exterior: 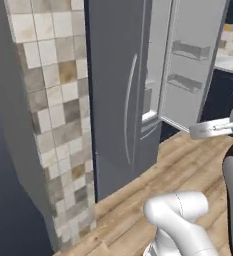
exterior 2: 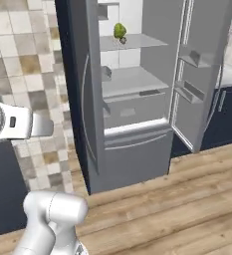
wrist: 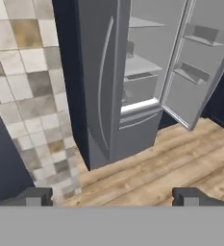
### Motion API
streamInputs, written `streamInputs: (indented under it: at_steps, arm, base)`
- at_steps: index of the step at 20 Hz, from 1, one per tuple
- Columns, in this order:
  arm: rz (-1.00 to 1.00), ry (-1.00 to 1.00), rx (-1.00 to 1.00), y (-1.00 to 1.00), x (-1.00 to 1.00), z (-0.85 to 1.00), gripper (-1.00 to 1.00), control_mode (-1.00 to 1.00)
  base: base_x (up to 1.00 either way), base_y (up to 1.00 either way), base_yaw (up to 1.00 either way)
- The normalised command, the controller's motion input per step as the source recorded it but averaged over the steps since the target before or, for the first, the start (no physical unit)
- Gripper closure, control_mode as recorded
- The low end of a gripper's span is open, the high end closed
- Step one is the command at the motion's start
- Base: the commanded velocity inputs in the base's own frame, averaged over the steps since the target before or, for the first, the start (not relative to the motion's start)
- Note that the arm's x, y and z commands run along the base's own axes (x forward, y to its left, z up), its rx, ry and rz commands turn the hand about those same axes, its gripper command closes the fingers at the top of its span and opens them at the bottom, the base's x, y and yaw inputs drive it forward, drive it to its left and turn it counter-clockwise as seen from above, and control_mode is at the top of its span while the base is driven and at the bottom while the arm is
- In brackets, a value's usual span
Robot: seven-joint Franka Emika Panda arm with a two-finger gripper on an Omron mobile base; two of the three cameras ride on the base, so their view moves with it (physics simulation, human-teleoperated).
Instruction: Transport the chicken drumstick and mushroom to the fridge. Place the chicken drumstick on the rack containing meat and place the mushroom on the rack containing the vegetable, ensuring meats and vegetables are on different racks.
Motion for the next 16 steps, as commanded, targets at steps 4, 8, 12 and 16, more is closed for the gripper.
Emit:
streamInputs:
  at_steps: [4,8,12,16]
  arm:
    - [0.0,0.0,0.0,0.0,0.0,0.0,-1.0,1.0]
    - [0.0,0.0,0.0,0.0,0.0,0.0,-1.0,1.0]
    - [0.0,0.0,0.0,0.0,0.0,0.0,-1.0,1.0]
    - [0.0,0.0,0.0,0.0,0.0,0.0,-1.0,1.0]
  base:
    - [0.33,0.75,-0.82]
    - [0.02,0.47,-0.92]
    - [-0.47,0.71,-0.77]
    - [-1.0,0.9,-0.47]
